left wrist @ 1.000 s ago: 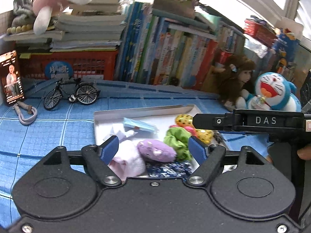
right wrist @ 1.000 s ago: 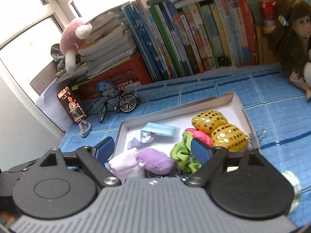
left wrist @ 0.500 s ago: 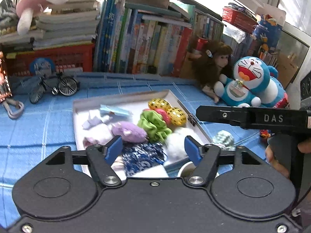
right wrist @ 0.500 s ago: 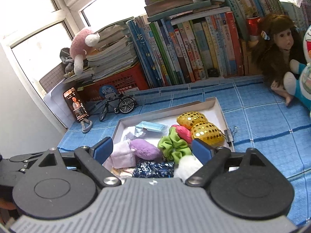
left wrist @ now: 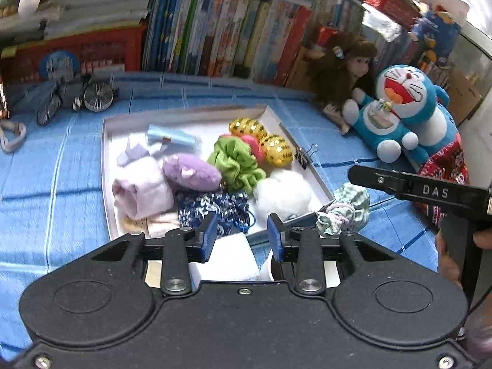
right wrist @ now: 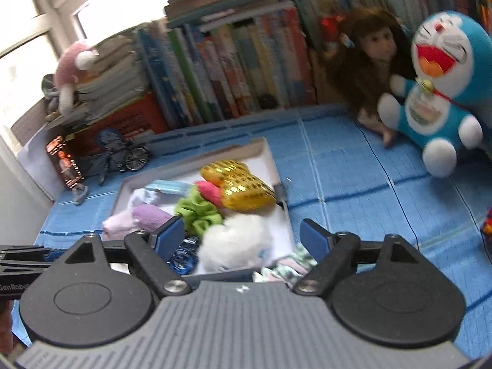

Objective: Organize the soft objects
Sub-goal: 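Move left tool to white foam block while right tool approaches green checked pouch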

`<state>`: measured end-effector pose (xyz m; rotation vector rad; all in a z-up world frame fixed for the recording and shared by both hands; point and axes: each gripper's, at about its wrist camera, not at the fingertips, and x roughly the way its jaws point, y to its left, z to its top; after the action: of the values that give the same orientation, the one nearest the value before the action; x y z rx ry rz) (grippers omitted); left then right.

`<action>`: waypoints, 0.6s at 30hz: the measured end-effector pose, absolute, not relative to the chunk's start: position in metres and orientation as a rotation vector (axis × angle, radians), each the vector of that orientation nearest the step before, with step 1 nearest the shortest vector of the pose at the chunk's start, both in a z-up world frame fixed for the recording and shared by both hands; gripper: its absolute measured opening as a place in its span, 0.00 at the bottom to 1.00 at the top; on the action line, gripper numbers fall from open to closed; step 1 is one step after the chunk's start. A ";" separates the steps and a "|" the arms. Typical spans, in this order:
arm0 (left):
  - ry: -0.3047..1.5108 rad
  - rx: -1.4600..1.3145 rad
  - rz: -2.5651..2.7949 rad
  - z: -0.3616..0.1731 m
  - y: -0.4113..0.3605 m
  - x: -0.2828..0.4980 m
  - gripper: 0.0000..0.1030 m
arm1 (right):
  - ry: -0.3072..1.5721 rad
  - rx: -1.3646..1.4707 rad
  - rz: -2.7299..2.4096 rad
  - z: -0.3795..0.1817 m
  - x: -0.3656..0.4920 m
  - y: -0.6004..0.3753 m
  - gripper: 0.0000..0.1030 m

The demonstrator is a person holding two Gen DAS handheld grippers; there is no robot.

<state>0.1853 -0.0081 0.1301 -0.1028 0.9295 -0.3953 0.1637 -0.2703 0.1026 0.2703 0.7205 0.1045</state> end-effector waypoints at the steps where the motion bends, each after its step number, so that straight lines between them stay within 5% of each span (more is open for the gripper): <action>1: 0.948 -0.110 -0.382 0.128 -0.008 0.188 0.34 | 0.727 0.272 0.096 0.100 0.164 -0.274 0.86; 18: 1.138 -0.091 -0.206 0.100 -0.028 0.225 0.51 | 0.850 0.286 0.016 0.057 0.188 -0.295 0.87</action>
<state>0.2251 -0.0276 0.1005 -0.0907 1.1382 -0.2056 0.1882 -0.2950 0.0565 0.2865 0.8502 0.0158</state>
